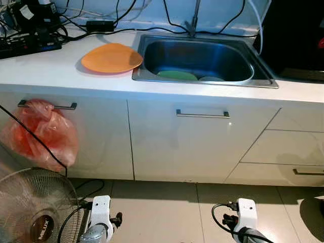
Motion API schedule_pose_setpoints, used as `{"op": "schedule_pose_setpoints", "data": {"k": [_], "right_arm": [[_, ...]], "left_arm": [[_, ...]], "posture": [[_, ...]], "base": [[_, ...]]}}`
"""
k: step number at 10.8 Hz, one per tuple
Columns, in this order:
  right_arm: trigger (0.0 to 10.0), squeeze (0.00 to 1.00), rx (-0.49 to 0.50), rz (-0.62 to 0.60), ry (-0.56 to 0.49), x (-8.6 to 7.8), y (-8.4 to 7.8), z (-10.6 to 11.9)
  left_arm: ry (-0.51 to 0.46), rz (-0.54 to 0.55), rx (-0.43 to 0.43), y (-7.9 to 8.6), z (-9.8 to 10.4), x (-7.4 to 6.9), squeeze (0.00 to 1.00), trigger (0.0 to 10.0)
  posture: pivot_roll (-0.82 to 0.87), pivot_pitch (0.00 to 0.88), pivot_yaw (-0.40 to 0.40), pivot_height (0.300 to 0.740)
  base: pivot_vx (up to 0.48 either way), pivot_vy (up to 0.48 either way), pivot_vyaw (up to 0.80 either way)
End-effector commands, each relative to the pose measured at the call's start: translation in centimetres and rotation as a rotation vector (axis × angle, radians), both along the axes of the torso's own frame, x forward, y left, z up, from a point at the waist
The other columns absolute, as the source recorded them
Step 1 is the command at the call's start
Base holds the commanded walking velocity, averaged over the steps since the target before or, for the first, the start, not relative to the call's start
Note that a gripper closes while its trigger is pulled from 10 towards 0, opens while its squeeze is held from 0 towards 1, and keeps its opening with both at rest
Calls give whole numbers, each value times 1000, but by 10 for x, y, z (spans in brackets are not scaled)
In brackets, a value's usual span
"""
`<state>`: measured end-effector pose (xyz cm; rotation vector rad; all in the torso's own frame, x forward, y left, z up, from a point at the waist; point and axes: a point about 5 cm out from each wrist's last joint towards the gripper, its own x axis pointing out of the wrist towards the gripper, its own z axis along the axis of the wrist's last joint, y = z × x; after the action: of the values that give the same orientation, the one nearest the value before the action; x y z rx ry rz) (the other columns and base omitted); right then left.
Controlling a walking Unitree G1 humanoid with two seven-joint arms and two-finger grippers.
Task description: Kitchen organization
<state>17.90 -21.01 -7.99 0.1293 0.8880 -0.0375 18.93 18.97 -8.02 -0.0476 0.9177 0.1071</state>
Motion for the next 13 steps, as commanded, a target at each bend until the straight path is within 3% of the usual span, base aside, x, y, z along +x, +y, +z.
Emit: {"op": "schedule_pose_setpoints", "data": {"k": [1, 13], "right_arm": [[10000, 0, -2, -6, 27, -6, -3, -3], [10000, 0, -8, 16, 20, 2, -1, 1]], "left_arm": [[26, -9, -8, -2, -3, -5, 0, 10000], [21, -13, -7, 0, 1, 3, 0, 10000]], "posture": [[41, 0, -39, 740], [59, 0, -58, 740]], "base": [[0, 0, 0], [0, 0, 0]]}}
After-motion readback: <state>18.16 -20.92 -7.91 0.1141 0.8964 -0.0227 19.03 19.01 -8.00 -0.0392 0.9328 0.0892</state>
